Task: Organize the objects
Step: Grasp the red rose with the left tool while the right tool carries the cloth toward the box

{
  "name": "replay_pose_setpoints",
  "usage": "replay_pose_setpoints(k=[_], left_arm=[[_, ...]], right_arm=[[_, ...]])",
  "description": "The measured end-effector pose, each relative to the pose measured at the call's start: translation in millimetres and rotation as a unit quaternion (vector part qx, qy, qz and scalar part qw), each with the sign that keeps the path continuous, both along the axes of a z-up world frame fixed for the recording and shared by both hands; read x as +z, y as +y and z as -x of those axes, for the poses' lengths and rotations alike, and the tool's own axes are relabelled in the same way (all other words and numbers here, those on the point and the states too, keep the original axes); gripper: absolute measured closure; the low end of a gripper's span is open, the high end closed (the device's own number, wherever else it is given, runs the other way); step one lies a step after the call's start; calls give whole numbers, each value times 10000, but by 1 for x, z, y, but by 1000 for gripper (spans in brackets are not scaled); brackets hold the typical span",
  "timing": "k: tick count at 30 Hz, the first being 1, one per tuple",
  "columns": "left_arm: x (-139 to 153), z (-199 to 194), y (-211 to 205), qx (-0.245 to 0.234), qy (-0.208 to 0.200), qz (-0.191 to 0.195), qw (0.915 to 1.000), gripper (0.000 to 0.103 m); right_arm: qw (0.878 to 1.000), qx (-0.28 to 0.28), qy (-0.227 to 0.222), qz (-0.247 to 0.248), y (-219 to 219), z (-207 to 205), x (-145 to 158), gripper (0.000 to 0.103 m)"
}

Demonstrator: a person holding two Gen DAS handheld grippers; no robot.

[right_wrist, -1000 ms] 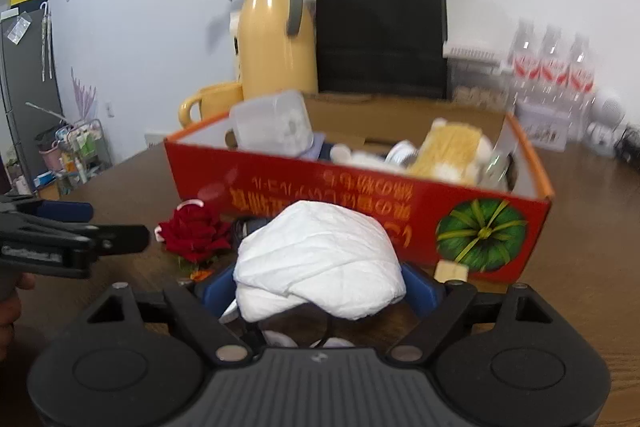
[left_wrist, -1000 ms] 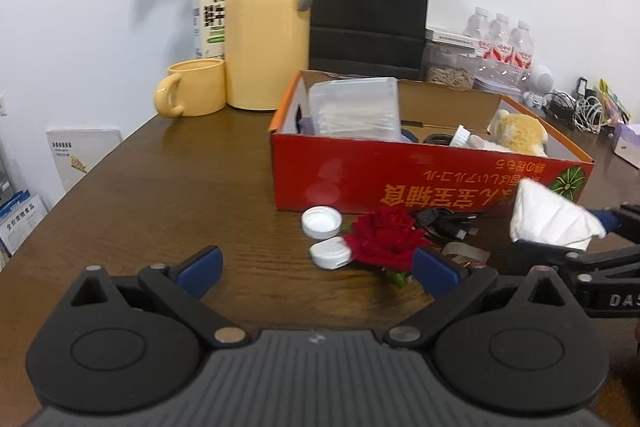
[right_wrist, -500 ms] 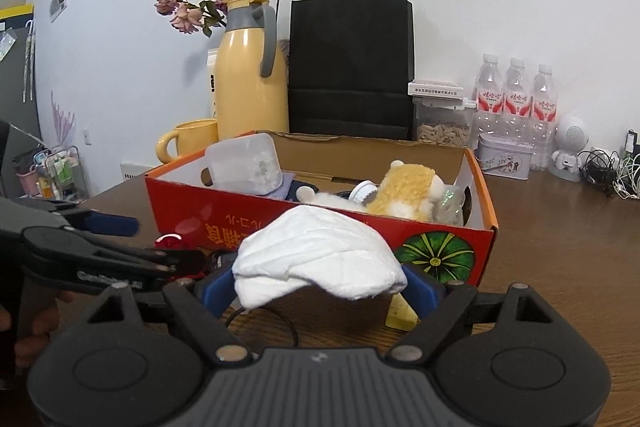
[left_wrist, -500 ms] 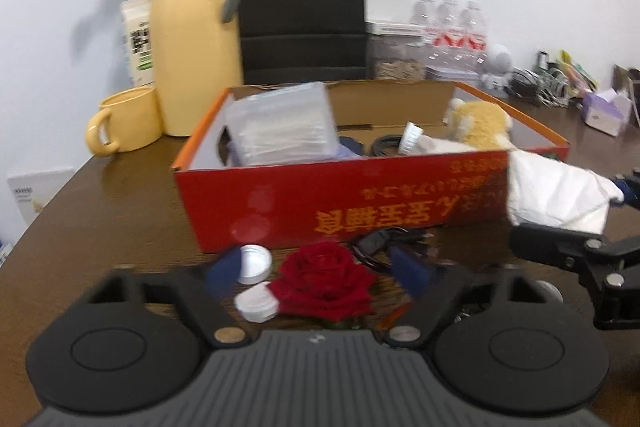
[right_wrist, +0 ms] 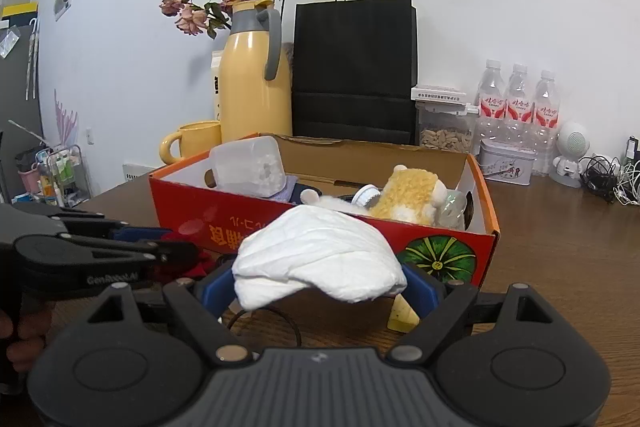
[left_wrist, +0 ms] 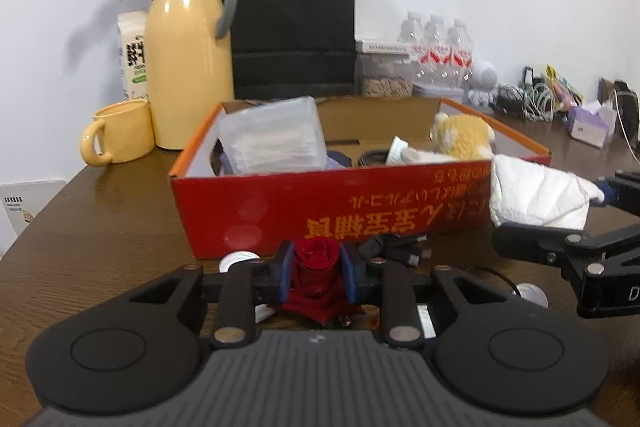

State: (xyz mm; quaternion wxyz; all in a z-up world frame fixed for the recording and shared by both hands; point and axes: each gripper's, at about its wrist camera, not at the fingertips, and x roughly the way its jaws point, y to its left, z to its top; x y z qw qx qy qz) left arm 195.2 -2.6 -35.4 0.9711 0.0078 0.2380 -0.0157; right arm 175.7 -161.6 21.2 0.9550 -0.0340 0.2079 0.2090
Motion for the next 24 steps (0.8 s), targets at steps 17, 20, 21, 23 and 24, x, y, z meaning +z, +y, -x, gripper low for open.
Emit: replay_pose_setpoints(k=[17, 20, 21, 23, 24], left_arm=[[60, -9, -10, -103, -792, 110, 9967, 78], [76, -28, -15, -102, -938, 138, 9954, 77], [80, -35, -17, -99, -968, 172, 9951, 77], [84, -48, -19, -48, -975, 221, 9950, 77], [85, -55, -21, -26, -967, 262, 9950, 77]], right_arm=[[9970, -13, -762, 153, 12, 7, 26, 17], [9963, -112, -822, 232, 18, -6, 37, 17], [9961, -146, -832, 264, 19, -13, 39, 17], [9951, -251, -889, 364, 23, -26, 43, 17], [9944, -318, -906, 434, 26, -34, 45, 17]])
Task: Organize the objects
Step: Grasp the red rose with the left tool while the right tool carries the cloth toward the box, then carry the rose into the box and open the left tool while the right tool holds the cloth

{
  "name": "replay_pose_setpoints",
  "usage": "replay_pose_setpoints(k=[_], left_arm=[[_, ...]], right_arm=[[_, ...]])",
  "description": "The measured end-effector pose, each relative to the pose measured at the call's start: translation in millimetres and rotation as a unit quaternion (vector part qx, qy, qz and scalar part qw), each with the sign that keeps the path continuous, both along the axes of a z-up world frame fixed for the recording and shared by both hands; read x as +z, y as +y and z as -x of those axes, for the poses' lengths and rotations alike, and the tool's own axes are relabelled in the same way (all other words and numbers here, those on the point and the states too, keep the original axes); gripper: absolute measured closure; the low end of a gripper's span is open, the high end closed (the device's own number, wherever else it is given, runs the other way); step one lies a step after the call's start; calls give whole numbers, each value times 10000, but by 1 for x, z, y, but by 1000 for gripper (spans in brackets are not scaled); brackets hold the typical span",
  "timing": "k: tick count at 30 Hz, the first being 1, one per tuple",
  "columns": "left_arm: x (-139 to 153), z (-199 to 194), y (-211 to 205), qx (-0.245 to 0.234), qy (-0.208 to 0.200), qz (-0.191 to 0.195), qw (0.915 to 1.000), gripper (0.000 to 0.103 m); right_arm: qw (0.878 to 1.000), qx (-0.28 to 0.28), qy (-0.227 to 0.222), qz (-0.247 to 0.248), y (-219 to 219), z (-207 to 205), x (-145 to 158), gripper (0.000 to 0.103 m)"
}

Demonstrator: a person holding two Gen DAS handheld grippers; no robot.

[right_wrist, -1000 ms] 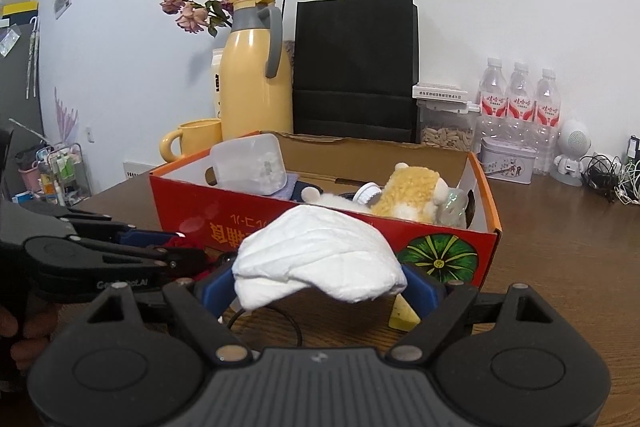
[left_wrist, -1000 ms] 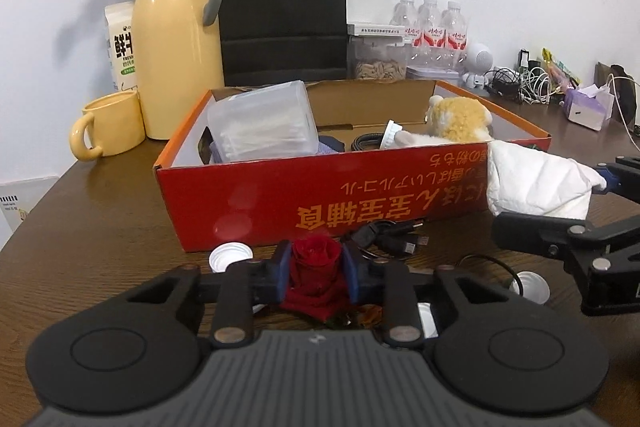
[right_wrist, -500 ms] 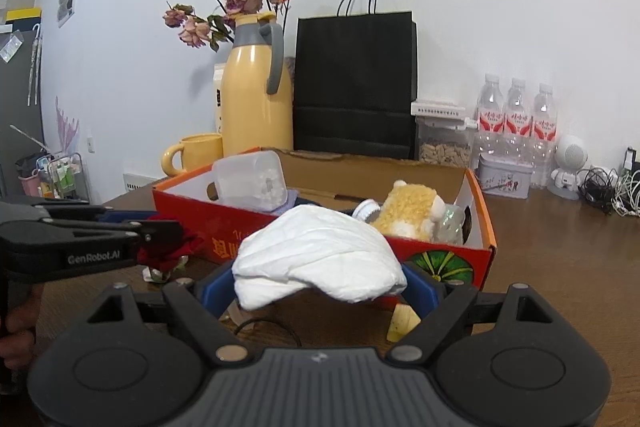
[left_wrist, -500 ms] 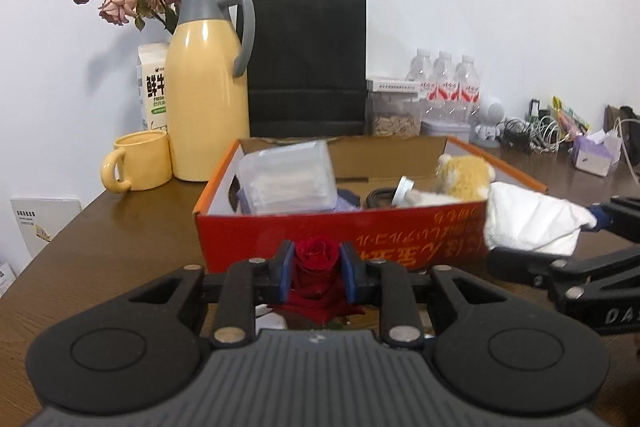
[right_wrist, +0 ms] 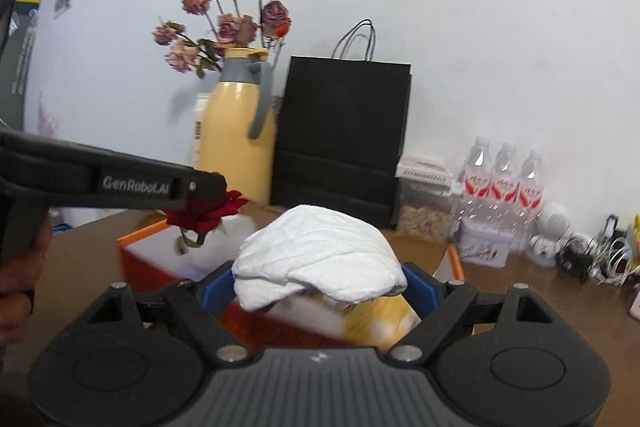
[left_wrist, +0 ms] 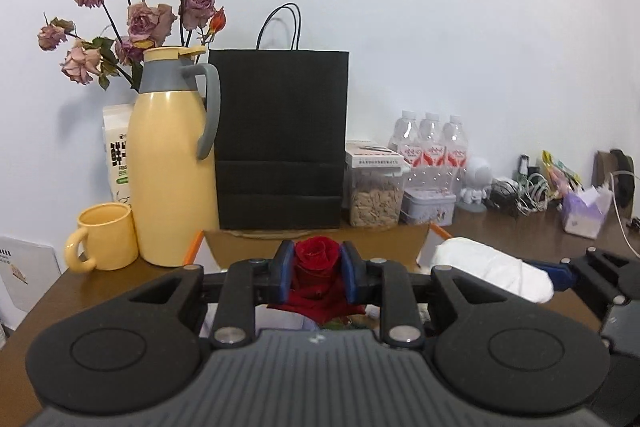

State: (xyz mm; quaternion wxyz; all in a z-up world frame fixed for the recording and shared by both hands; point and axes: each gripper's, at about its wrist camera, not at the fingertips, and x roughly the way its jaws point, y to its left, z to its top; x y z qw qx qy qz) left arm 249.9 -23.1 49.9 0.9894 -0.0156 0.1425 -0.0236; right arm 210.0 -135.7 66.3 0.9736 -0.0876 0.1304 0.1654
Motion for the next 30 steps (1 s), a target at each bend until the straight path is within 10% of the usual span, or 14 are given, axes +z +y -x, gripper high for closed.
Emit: replay_pose_setpoints(k=[18, 21, 23, 30], left_arm=[[-24, -79, -7, 72, 324, -27, 9994, 74], [-25, -76, -7, 87, 291, -82, 9995, 49], [-26, -71, -9, 152, 165, -118, 9997, 3], [-23, -61, -15, 290, -154, -228, 9992, 0]], right_arm=[[9975, -383, 584, -110, 13, -94, -28, 16], [9976, -375, 572, -146, 11, -92, -28, 5], [9974, -383, 582, -159, 10, -89, -27, 0], [9969, -460, 602, -225, 5, -85, -24, 0]])
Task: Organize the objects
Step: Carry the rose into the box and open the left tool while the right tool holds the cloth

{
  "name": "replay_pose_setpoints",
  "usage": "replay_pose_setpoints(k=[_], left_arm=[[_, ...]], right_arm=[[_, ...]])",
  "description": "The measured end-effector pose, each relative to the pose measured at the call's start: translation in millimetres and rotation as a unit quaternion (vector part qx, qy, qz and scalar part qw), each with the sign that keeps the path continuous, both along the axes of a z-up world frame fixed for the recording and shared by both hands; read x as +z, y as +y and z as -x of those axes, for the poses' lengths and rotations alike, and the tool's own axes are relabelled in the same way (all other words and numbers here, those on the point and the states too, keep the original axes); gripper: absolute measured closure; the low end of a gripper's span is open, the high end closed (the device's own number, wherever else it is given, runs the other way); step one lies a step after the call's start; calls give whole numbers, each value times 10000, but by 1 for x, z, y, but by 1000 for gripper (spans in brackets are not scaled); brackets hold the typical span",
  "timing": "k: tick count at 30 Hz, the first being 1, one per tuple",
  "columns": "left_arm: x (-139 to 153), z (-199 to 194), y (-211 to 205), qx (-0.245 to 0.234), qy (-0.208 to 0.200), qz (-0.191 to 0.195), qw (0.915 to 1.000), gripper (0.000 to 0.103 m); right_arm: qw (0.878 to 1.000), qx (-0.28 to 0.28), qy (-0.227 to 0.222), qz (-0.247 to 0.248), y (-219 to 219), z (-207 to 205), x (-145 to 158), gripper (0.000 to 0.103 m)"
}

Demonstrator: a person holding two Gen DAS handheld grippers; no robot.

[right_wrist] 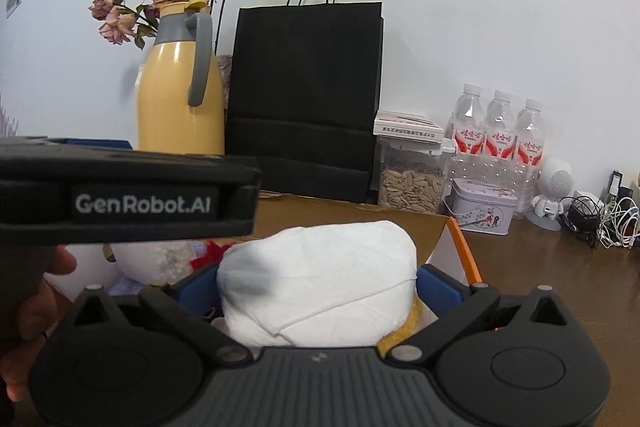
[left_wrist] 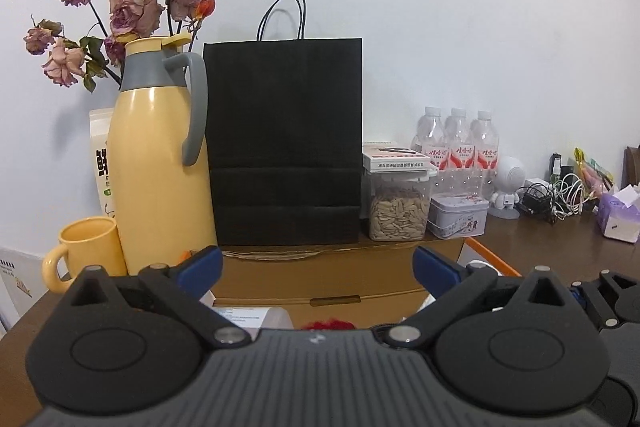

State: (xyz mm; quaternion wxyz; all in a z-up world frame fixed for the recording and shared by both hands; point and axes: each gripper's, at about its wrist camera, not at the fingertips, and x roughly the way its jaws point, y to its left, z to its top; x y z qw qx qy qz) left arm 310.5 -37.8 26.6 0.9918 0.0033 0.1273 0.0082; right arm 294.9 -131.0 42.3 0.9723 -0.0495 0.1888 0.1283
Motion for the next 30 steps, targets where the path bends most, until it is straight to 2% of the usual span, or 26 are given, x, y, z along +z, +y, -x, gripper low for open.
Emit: replay_pose_setpoints(k=[14, 25, 30], left_arm=[[6, 12, 4, -3, -42, 154, 9999, 0], [19, 60, 22, -111, -415, 353, 9985, 0], [13, 82, 33, -132, -388, 346, 9986, 0]], right_arm=[[9999, 7, -171, -24, -3, 14, 8, 0], [9986, 255, -459, -23, -15, 56, 20, 0], [9979, 369, -530, 63, -16, 76, 18, 0]])
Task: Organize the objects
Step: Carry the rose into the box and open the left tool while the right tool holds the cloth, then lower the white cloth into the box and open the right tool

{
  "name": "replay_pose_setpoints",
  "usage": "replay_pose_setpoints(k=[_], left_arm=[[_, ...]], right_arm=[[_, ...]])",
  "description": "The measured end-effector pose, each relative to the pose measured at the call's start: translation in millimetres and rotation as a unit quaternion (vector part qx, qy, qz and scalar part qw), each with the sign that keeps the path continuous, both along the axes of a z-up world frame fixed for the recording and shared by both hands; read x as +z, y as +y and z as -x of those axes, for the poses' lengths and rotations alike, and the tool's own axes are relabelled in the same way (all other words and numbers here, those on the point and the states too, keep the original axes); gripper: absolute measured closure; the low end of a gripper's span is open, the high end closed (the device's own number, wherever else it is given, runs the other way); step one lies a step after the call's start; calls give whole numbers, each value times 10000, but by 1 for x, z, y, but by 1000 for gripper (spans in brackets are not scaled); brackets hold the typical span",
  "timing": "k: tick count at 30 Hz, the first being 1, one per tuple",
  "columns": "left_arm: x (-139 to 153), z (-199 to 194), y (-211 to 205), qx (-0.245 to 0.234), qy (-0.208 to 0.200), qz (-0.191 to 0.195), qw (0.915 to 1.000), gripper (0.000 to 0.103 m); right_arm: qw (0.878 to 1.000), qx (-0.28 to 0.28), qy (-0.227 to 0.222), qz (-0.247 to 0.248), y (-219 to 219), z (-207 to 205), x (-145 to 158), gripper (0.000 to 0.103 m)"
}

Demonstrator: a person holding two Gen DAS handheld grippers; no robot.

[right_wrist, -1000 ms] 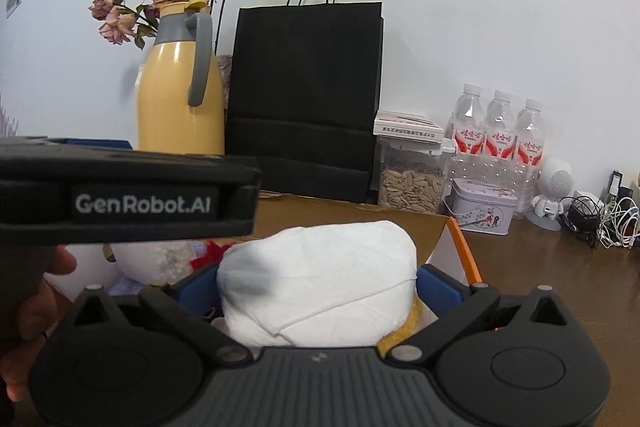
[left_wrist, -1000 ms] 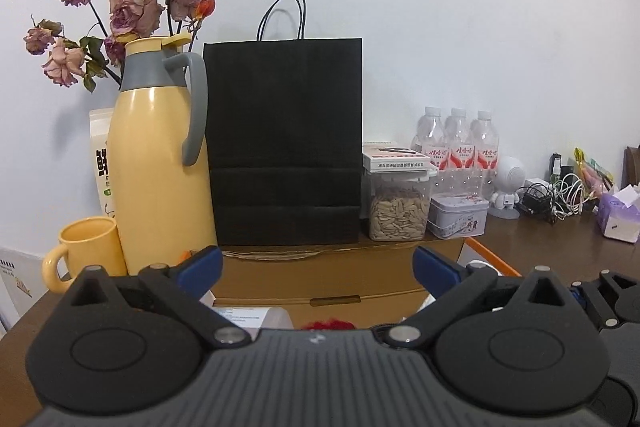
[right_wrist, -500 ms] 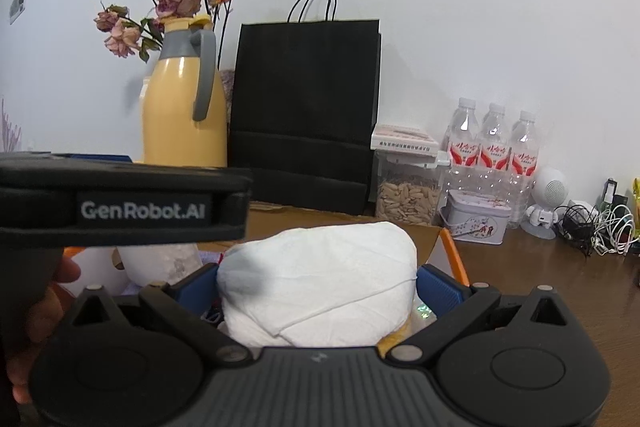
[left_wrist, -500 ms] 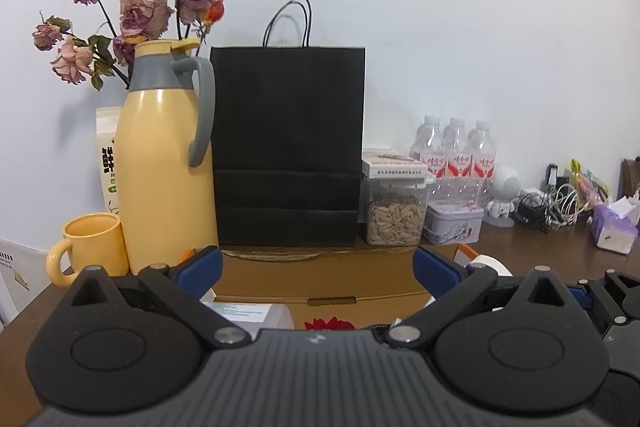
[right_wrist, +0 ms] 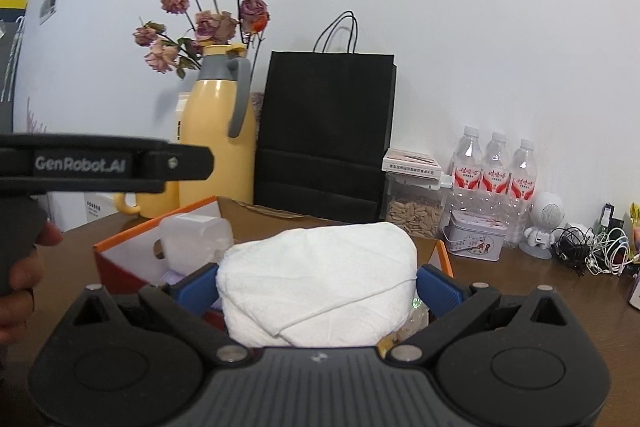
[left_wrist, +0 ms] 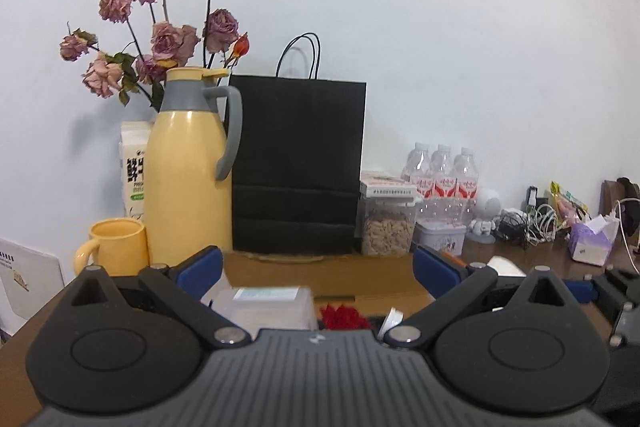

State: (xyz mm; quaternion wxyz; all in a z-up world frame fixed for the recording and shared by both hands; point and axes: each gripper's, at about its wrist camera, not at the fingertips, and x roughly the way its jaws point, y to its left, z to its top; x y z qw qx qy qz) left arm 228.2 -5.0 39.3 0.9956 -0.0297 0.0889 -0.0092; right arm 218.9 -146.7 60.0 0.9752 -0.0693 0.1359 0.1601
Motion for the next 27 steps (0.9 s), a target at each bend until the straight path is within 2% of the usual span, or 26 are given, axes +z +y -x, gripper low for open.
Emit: replay_pose_setpoints(k=[7, 23, 27], left_arm=[[-20, 27, 14, 72, 290, -2, 9996, 0], [-63, 55, 40, 117, 1400, 3, 9901, 0], [-65, 56, 44, 125, 1428, 97, 9896, 0]], right_arm=[[9998, 94, 115, 130, 0, 21, -8, 0], [9919, 124, 1252, 177, -15, 55, -49, 0], [9908, 145, 1329, 227, -12, 56, -53, 0]])
